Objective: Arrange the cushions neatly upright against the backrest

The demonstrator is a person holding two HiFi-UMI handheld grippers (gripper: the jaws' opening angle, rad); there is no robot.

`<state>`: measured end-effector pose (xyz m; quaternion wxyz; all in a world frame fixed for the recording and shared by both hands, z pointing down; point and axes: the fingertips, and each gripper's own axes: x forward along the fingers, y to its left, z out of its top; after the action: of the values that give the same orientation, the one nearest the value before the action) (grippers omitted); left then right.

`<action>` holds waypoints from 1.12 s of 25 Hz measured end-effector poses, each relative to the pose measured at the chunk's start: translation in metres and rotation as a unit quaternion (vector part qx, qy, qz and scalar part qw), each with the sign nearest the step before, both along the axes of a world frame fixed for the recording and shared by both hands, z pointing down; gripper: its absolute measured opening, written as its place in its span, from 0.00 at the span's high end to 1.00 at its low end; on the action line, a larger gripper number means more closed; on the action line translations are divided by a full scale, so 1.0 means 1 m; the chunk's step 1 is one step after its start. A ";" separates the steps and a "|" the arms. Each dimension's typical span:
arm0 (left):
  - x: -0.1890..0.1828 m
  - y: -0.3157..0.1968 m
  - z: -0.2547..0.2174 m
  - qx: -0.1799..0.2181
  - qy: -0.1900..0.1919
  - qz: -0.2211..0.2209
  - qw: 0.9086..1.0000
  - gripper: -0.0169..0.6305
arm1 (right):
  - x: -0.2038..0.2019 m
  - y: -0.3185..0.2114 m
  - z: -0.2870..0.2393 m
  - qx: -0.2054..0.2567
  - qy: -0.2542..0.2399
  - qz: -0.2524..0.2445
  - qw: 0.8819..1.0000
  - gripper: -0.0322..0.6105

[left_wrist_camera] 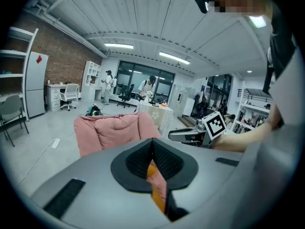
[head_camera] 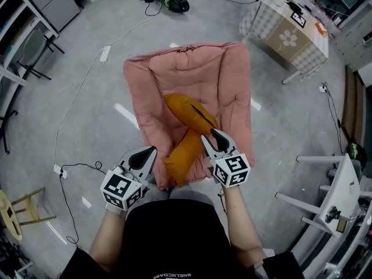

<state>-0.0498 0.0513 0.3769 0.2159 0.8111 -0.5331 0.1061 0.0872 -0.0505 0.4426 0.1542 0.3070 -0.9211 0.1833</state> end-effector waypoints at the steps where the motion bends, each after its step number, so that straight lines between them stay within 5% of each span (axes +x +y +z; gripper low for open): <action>1: -0.004 0.000 0.001 -0.001 0.002 -0.005 1.000 0.95 | -0.002 -0.003 0.005 -0.007 0.005 -0.003 1.000 0.70; 12: -0.039 0.008 0.023 -0.037 0.005 -0.076 0.996 0.95 | -0.017 -0.048 0.096 -0.035 0.141 -0.057 0.988 0.53; 20: -0.039 0.006 0.048 -0.065 0.014 -0.141 0.988 0.95 | -0.032 -0.089 0.178 -0.044 0.235 -0.117 0.964 0.46; 28: -0.042 0.024 0.070 -0.089 0.028 -0.189 0.977 0.95 | -0.060 -0.123 0.248 -0.046 0.306 -0.158 0.938 0.28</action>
<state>-0.0920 0.0749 0.4474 0.3180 0.6756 -0.6593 0.0878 0.0277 -0.1736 0.6906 0.4692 0.1912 -0.8568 0.0964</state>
